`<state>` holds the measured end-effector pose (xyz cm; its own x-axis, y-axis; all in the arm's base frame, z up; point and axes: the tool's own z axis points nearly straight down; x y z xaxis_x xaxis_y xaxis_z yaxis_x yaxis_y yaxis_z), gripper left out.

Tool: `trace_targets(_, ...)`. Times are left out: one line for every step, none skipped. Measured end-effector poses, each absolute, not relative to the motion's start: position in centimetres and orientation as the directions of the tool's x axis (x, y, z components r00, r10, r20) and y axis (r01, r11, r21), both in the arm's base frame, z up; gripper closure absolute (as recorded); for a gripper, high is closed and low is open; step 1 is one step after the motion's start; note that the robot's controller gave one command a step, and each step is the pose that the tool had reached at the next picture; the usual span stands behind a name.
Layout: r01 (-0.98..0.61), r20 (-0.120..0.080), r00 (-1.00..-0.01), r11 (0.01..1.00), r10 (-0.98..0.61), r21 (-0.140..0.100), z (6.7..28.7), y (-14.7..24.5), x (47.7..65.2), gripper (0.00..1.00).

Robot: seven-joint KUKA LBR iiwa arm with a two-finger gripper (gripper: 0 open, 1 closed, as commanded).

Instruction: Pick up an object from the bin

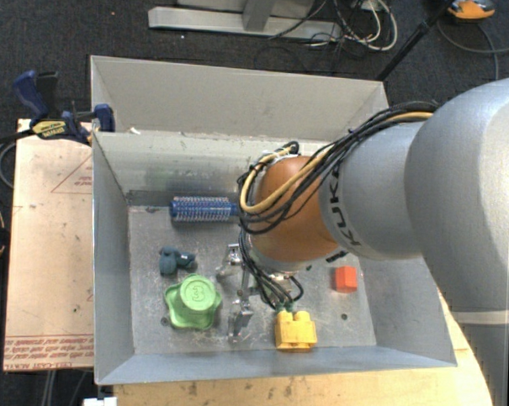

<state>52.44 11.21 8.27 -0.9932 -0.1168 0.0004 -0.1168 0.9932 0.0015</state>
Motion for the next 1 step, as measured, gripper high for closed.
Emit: trace_targets(-0.258,-0.007,-0.966,0.966,-0.257,0.003,8.05,18.49,52.44,0.00)
